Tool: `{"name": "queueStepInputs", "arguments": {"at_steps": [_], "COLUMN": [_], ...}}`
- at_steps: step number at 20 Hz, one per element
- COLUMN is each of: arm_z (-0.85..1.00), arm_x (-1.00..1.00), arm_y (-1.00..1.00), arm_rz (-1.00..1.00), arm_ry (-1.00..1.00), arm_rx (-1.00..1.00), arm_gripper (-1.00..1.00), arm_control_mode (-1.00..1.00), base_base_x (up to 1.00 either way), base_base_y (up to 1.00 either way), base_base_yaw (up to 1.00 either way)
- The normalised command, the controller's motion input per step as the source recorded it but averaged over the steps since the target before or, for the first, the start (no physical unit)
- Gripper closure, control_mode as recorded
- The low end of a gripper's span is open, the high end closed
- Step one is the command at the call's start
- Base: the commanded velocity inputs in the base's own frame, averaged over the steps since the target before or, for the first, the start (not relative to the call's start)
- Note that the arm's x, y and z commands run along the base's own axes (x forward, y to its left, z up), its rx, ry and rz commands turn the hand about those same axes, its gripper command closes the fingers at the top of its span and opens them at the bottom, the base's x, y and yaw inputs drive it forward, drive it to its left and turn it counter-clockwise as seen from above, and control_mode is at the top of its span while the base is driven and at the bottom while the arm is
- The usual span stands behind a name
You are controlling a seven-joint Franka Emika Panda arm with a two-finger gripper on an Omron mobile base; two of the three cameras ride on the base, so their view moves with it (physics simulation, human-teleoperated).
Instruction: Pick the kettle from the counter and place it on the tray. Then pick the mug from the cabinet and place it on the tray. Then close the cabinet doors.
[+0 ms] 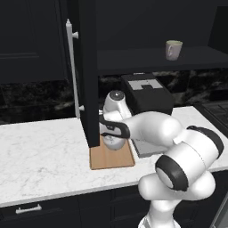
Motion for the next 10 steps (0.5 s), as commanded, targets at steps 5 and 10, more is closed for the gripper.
{"name": "queueStepInputs", "arguments": {"at_steps": [5,10], "arm_z": [0.00,-0.01], "arm_x": [0.34,0.38], "arm_y": [0.06,0.07], "arm_rz": [-0.02,-0.02], "arm_ry": [0.00,0.00], "arm_rx": [0.00,0.00], "arm_gripper": [1.00,1.00], "arm_control_mode": [-1.00,-1.00], "base_base_x": [0.00,0.00], "base_base_y": [0.00,0.00], "base_base_yaw": [0.00,0.00]}}
